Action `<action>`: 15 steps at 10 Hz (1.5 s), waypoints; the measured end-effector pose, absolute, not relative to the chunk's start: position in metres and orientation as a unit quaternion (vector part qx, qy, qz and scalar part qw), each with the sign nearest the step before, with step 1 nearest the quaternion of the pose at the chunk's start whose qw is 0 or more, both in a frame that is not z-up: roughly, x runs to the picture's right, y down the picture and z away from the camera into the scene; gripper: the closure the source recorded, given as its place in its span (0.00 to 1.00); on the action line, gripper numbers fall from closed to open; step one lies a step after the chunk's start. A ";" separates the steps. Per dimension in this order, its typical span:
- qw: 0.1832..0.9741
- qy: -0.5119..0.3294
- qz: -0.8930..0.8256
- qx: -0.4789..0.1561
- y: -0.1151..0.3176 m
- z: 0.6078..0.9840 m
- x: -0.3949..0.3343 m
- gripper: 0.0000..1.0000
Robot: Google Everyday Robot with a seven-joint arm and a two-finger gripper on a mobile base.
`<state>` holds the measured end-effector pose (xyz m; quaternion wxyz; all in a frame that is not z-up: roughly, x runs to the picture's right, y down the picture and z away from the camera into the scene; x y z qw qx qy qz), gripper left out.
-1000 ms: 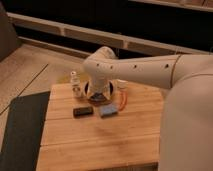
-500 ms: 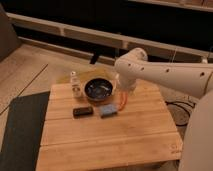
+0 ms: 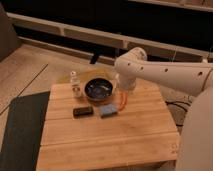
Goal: Place the pepper in the ceramic bowl
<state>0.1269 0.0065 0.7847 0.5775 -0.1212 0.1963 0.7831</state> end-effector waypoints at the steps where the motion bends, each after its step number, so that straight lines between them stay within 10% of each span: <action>1: 0.572 0.196 0.790 -0.104 -0.004 0.792 0.143 0.35; 15: 0.594 0.193 0.776 -0.089 -0.007 0.870 0.151 0.35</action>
